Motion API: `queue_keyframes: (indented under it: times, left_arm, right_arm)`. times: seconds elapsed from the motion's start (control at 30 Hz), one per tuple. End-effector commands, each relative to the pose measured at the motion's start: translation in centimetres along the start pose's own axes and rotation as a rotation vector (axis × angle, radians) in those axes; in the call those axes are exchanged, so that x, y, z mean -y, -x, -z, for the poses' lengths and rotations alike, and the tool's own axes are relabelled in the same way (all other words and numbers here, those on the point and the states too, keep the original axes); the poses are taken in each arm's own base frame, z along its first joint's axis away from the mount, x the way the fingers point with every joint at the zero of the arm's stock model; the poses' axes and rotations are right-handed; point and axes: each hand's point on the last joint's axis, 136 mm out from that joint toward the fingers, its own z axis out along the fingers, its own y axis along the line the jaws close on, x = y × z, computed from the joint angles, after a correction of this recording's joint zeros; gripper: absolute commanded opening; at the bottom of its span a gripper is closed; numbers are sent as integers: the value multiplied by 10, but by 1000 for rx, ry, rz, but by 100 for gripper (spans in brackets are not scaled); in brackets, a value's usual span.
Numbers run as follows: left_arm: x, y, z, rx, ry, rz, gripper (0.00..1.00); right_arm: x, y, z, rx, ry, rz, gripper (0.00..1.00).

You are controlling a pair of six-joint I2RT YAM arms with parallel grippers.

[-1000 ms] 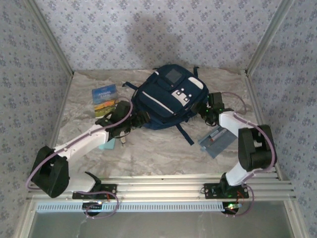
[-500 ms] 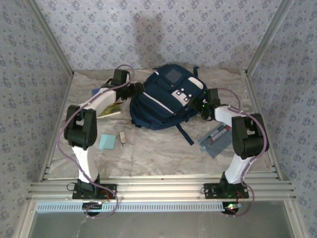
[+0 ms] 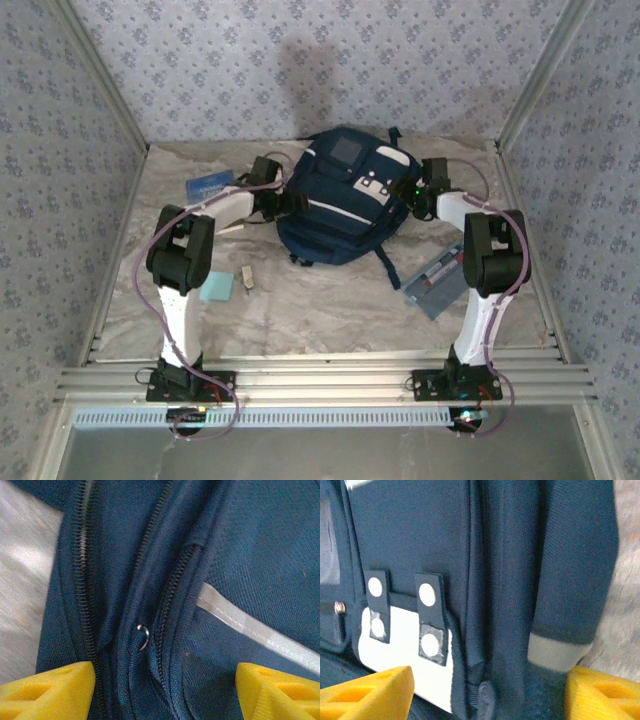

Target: Pack books, pencil case, and school supplies into a backpack

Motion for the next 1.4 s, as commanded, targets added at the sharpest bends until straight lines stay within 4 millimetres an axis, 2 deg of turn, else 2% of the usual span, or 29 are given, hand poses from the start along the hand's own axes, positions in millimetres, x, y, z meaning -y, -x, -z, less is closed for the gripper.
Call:
queue_keyframes:
  times: [0.0,0.13,0.2,0.27,0.37,0.47,0.57,0.67,0.77,0.97,1.07,1.17,1.37]
  left_arm:
    - [47,-48,10,-108,-116,20,75]
    - [66,-34,48,-45,-142,4,78]
    - [65,-22,70,2,-130,-6,80]
    - [55,-8,92,56,-88,-15,81]
    - [20,13,118,130,8,11,81]
    - [-30,28,138,177,91,85,81]
    - [-77,42,157,227,181,127,81]
    - [-115,56,177,270,285,131,81]
    - [-146,69,192,307,329,173,81]
    - [-199,80,197,262,411,202,81]
    - [-226,79,182,174,443,213,79]
    - [-243,75,165,92,461,212,78]
    - [-261,73,136,26,461,220,78]
  right_arm:
    - [-3,4,1,-51,-6,31,77]
    - [-5,20,25,-26,-38,120,82]
    - [-10,25,41,-7,-59,163,83]
    - [-21,27,57,5,-56,195,83]
    - [-48,16,76,-5,-4,241,83]
    - [-81,-6,87,-29,56,294,82]
    - [-112,-31,94,-49,111,357,82]
    - [-138,-55,99,-71,159,413,82]
    - [-155,-75,102,-88,193,454,82]
    - [-168,-104,102,-127,217,501,82]
    - [-171,-114,102,-142,239,502,81]
    - [-171,-119,101,-152,244,506,81]
    - [-169,-122,102,-155,240,508,81]
